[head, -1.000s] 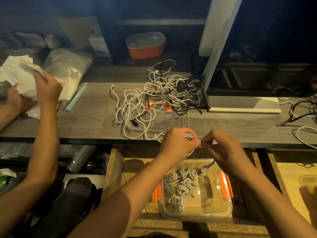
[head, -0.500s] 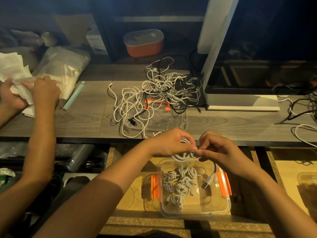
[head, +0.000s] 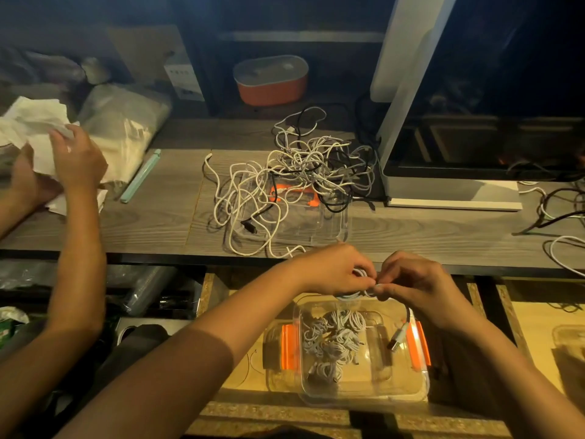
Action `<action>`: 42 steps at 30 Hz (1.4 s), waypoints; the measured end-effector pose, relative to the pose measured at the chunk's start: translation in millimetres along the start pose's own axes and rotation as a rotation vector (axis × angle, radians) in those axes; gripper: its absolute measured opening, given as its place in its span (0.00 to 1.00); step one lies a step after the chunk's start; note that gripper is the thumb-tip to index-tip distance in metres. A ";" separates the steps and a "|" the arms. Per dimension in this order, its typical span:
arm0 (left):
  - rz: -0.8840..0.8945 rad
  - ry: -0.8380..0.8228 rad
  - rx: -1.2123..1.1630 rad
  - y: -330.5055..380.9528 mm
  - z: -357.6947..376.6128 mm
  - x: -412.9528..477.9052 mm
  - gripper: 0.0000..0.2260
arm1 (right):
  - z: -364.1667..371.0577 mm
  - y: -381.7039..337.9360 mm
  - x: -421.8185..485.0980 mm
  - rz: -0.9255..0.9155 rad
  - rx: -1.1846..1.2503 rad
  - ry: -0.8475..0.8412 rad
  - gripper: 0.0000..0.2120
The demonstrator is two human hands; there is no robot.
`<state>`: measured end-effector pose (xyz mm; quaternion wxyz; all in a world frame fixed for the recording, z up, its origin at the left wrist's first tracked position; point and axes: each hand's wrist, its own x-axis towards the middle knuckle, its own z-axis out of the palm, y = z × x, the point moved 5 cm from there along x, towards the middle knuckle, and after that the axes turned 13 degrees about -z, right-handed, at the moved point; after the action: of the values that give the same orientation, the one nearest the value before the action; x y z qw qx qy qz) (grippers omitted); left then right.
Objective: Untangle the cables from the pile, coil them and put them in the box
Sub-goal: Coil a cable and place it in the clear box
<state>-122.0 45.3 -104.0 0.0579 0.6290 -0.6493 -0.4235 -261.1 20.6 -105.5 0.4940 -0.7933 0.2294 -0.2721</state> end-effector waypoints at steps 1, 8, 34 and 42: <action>0.022 -0.012 0.074 3.5 -0.3 -0.6 0.08 | 2.3 1.8 -1.4 0.007 -0.021 -0.015 0.22; -0.037 0.283 0.038 -7.9 -14.9 0.5 0.08 | -0.3 -3.8 2.3 0.015 0.040 0.151 0.21; -0.563 0.700 -0.918 -35.6 18.8 -14.0 0.09 | 32.1 -20.5 0.3 -0.093 -0.415 0.248 0.06; -0.561 0.787 -1.006 -28.7 26.2 -13.3 0.09 | 29.8 -16.1 7.5 0.103 -0.409 0.068 0.08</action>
<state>-113.2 73.7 -132.4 0.4616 0.7765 -0.1183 -0.4124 -234.4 42.1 -100.2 0.3280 -0.8547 0.3364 -0.2209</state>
